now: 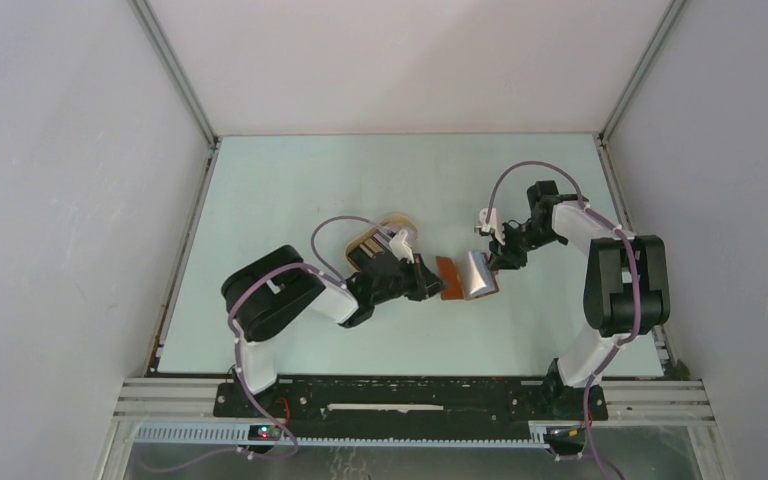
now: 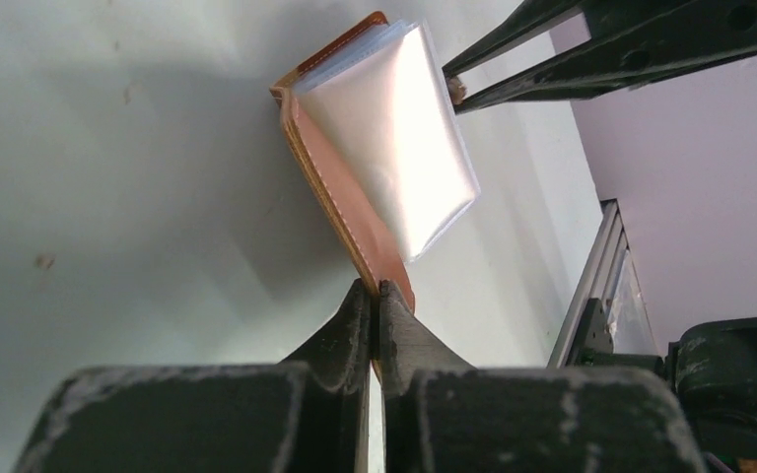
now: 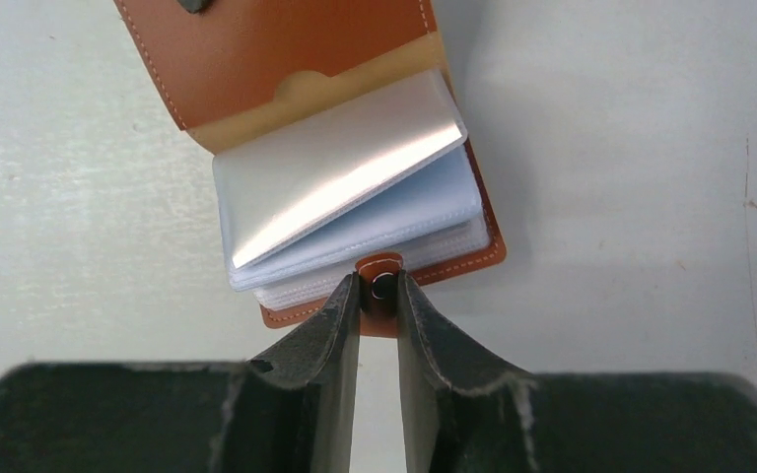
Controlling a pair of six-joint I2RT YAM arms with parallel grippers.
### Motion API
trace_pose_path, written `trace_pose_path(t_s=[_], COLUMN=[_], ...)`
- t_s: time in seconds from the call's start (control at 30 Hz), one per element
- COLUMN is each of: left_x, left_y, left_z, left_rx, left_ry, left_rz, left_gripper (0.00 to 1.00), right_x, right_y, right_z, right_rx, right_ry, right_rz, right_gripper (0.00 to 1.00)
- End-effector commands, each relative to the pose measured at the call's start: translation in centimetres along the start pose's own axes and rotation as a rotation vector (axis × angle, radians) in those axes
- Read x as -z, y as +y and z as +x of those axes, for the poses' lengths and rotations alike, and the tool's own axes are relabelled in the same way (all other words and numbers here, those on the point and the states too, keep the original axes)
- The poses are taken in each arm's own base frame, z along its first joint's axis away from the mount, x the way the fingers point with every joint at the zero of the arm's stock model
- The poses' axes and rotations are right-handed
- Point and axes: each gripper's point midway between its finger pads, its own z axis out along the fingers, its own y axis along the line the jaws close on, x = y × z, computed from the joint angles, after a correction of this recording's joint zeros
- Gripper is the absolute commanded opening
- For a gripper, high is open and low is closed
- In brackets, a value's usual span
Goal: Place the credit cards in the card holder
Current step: Close the card holder at the center of the board.
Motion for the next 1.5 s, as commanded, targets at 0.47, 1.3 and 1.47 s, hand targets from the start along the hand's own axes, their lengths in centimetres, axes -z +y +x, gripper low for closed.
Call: trace_pose_path(t_s=[0.47, 1.3, 1.47], left_x=[4.4, 2.6, 2.6], left_y=[-2.9, -2.1, -2.2], left_z=[-1.5, -0.9, -0.8], left_rx=[-0.006, -0.048, -0.036], left_ry=[-0.017, 0.051, 0.048], left_rz=[-0.042, -0.088, -0.080], left_gripper=[0.05, 0.08, 0.07], right_x=[0.2, -2.2, -3.0], right_y=[3.1, 0.3, 0.0], right_z=[-6.0, -4.0, -3.2], right_rx=[0.121, -0.030, -0.035], right_ry=[-0.144, 0.068, 0.109], right_rz=[-0.100, 0.055, 0.056], right_gripper=[0.31, 0.92, 0.79])
